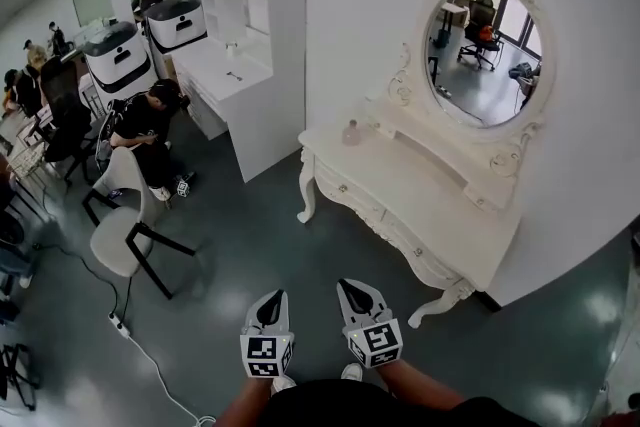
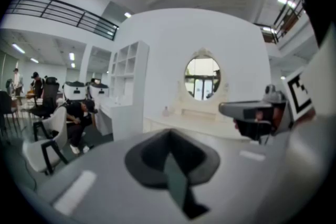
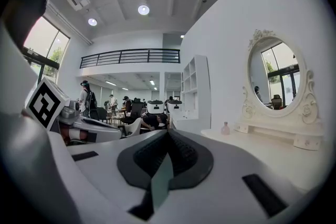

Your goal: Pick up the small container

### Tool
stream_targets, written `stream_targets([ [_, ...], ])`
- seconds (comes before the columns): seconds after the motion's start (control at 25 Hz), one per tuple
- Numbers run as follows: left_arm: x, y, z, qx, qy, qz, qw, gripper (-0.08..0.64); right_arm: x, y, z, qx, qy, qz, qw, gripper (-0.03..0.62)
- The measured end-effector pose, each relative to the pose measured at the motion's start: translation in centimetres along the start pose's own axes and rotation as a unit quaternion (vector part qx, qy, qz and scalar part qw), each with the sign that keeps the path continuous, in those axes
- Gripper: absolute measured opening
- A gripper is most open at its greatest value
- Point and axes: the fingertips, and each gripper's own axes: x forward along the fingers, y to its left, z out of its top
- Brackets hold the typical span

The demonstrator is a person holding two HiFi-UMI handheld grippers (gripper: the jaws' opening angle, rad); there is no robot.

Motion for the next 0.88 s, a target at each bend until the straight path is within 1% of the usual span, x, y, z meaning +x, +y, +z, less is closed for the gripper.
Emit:
stream_targets([
  [0.2, -0.5, 1.8, 0.6, 0.003, -0.010, -0.003, 0.9999, 0.008, 0.2, 1.0, 0.8, 0.017, -0.020, -0.008, 1.000, 0.006],
  [0.6, -2.0, 4.6, 0.9, 0.015, -0.024, -0.031, 0.9991, 0.008, 1.0, 2.9, 2.3, 0.011, -0.031, -0.040, 0.999, 0.006],
  [0.88, -1.2, 5.7, 1.6, 0.015, -0.033, -0.035, 0.9987, 0.008, 2.2, 3.6, 2.7, 0.009, -0.028, -0.038, 0.999, 0.006],
])
